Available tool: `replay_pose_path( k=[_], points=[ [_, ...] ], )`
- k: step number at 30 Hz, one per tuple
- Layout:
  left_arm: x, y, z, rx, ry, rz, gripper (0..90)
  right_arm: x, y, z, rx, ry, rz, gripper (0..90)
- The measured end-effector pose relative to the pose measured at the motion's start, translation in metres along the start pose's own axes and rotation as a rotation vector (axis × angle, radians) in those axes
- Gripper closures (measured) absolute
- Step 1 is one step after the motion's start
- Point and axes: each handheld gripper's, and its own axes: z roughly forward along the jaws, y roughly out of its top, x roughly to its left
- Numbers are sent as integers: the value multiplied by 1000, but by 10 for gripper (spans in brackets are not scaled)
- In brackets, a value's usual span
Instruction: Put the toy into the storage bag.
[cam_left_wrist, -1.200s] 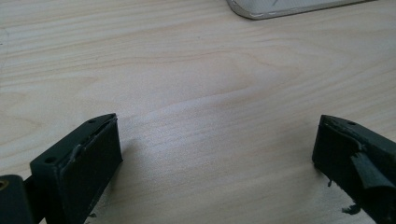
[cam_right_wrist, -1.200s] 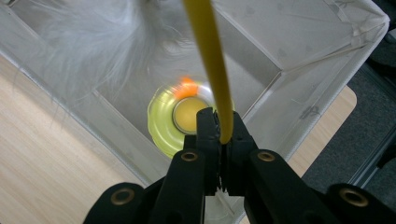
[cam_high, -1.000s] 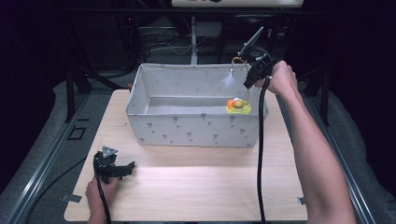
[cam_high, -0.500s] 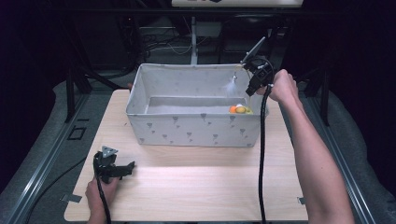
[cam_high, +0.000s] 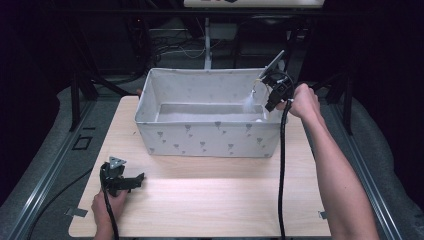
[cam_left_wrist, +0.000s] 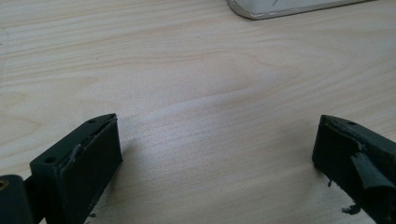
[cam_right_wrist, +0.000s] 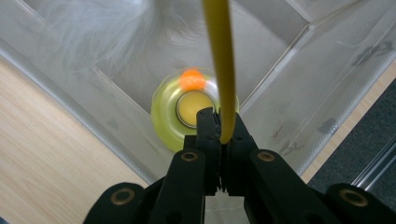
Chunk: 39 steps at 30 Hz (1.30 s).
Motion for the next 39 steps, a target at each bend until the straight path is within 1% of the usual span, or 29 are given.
replay_pose_path(
  k=[4,5,6,9,12,14,15,16,19,20,23,31,32,33,34,36,39],
  points=[
    [0,0,0,0,-1,0,13,-4,-4,6,22,2,13,880],
    [0,0,0,0,0,0,13,-4,-5,7,31,-4,13,880],
    [0,0,0,0,0,0,13,-5,-6,10,40,4,22,880],
    [0,0,0,0,-1,0,13,-7,-9,15,58,11,25,880],
    [0,0,0,0,0,0,13,-9,-12,20,73,20,45,880],
    [0,0,0,-1,0,-1,13,-9,-13,23,80,28,48,879],
    [0,0,0,0,0,0,13,-10,-13,24,87,24,45,879],
    [0,0,0,0,0,0,13,-10,-13,26,92,33,50,879],
    [0,0,0,0,0,0,13,-10,-14,29,95,45,60,879],
    [0,0,0,0,0,0,13,-10,-14,30,95,42,57,879],
    [0,0,0,-1,-1,-1,13,-10,-13,33,108,46,55,878],
    [0,0,0,-3,0,-5,13,-11,-16,35,126,49,72,876],
    [0,0,0,-3,0,-5,13,-12,-16,35,119,50,73,874],
    [0,0,0,-3,0,-5,13,-12,-16,34,128,48,72,873],
    [0,0,0,-3,0,-5,13,-12,-17,34,114,51,83,872],
    [0,0,0,-3,0,-5,13,-12,-17,32,111,48,86,873],
    [0,0,0,-3,0,-5,13,-12,-18,29,119,45,74,871]
  ],
)
